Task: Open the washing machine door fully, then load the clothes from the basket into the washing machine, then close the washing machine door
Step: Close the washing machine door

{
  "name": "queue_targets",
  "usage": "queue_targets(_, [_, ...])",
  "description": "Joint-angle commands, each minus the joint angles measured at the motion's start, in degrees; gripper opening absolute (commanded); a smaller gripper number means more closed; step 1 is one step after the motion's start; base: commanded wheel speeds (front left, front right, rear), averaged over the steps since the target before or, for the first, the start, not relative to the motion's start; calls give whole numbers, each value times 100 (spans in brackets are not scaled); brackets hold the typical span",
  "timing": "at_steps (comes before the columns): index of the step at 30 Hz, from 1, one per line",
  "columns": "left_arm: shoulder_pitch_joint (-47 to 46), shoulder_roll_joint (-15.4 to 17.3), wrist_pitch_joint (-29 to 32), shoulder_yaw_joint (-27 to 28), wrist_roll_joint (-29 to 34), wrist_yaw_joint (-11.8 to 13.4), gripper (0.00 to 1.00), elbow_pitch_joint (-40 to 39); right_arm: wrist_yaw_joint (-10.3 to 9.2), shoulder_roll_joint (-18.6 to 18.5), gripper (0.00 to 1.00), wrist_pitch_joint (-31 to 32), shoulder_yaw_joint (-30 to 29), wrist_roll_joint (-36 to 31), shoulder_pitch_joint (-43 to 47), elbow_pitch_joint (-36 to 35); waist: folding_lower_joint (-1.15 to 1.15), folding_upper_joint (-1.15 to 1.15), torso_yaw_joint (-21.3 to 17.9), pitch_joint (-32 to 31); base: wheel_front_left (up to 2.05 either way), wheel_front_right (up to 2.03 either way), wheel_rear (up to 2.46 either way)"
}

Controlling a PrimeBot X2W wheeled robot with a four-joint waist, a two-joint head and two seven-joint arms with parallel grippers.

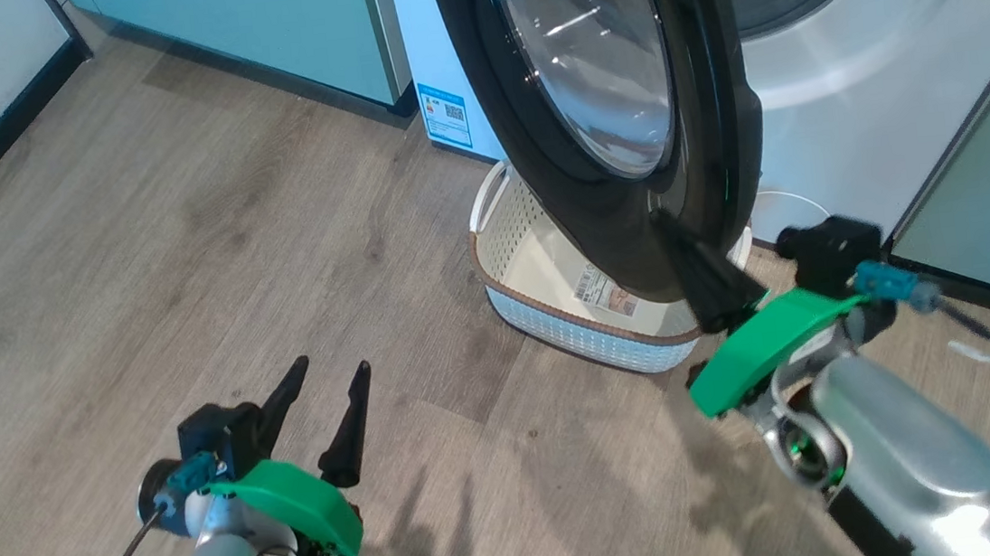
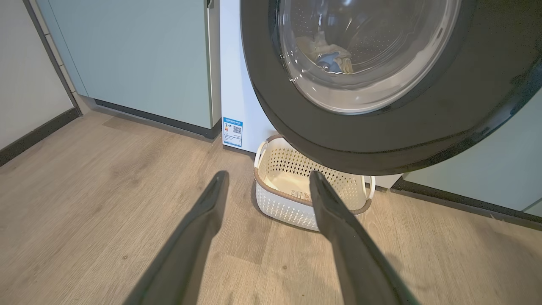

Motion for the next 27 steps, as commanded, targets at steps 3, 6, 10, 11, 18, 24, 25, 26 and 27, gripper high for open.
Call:
queue_targets(3, [-330,61,-36,140,39,-4,100,-139,1,87,0,-31,-233,37,-324,-25,0,0,-8,34,0,0,0])
queue_targets(6, [-364,42,-36,122,43,-4,100,-143,1,87,0,-31,-419,7,-403,81,0,0,-10,82,0,0,0])
queue_targets(10, [-397,15,-36,104,52,-4,100,-156,1,87,0,-31,-612,-27,-494,200,0,0,-14,144,0,0,0])
queue_targets(11, [-398,12,-36,101,52,-4,100,-158,1,87,0,-31,-656,-8,-507,225,0,0,-16,158,0,0,0])
queue_targets(18, [-397,-13,-36,108,59,-4,100,-175,1,87,0,-31,-899,25,-640,348,0,0,-54,264,0,0,0])
queue_targets(24, [-447,-62,-36,116,83,-4,100,-199,1,87,0,-31,-1240,-72,-852,497,0,0,-87,409,0,0,0])
queue_targets(25, [-462,-70,-36,112,87,-4,100,-202,1,87,0,-31,-1298,-92,-898,524,0,0,-91,439,0,0,0])
queue_targets(26, [-474,-76,-36,106,90,-4,100,-206,1,87,0,-31,-1356,-108,-940,552,0,0,-99,467,0,0,0])
queue_targets(27, [-496,-79,-36,93,100,-4,100,-210,1,87,0,-31,-1450,-79,-1018,640,0,0,-121,526,0,0,0])
